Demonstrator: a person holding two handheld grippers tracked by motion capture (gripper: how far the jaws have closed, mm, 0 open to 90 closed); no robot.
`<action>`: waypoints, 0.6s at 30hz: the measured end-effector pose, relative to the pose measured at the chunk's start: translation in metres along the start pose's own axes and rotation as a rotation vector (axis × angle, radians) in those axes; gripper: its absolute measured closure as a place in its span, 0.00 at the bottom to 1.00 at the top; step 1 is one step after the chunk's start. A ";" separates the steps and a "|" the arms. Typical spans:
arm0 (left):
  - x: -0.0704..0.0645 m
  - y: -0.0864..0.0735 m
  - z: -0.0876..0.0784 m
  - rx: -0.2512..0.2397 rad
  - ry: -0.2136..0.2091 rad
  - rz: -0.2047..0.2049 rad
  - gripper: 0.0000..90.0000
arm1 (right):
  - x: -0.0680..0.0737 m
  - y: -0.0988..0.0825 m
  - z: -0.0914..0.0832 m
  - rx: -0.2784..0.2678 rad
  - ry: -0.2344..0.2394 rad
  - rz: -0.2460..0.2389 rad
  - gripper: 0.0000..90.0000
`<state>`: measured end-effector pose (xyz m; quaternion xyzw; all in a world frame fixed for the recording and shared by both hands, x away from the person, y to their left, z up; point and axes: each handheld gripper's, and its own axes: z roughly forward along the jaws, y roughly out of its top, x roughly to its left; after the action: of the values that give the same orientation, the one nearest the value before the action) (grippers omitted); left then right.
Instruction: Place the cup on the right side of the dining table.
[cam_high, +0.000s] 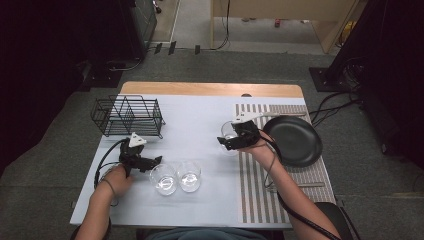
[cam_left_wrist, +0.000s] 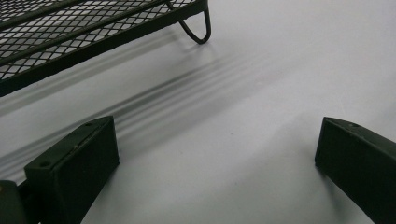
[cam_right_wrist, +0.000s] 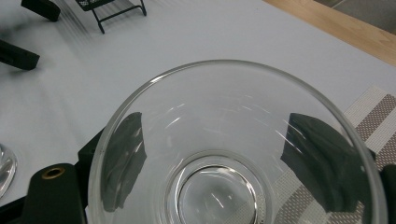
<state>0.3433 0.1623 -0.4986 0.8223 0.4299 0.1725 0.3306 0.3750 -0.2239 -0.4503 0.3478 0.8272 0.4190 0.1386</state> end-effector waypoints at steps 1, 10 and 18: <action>0.000 0.000 0.000 0.000 0.000 0.000 0.00 | 0.000 0.000 0.000 0.000 -0.003 -0.002 0.21; 0.000 0.000 0.000 0.000 0.000 -0.001 0.00 | 0.000 -0.002 0.003 -0.001 -0.013 -0.005 0.21; 0.000 0.000 0.000 0.000 0.000 -0.001 0.00 | -0.002 -0.003 0.003 0.004 -0.029 0.003 0.21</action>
<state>0.3433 0.1623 -0.4986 0.8221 0.4302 0.1726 0.3307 0.3770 -0.2244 -0.4547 0.3553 0.8255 0.4124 0.1490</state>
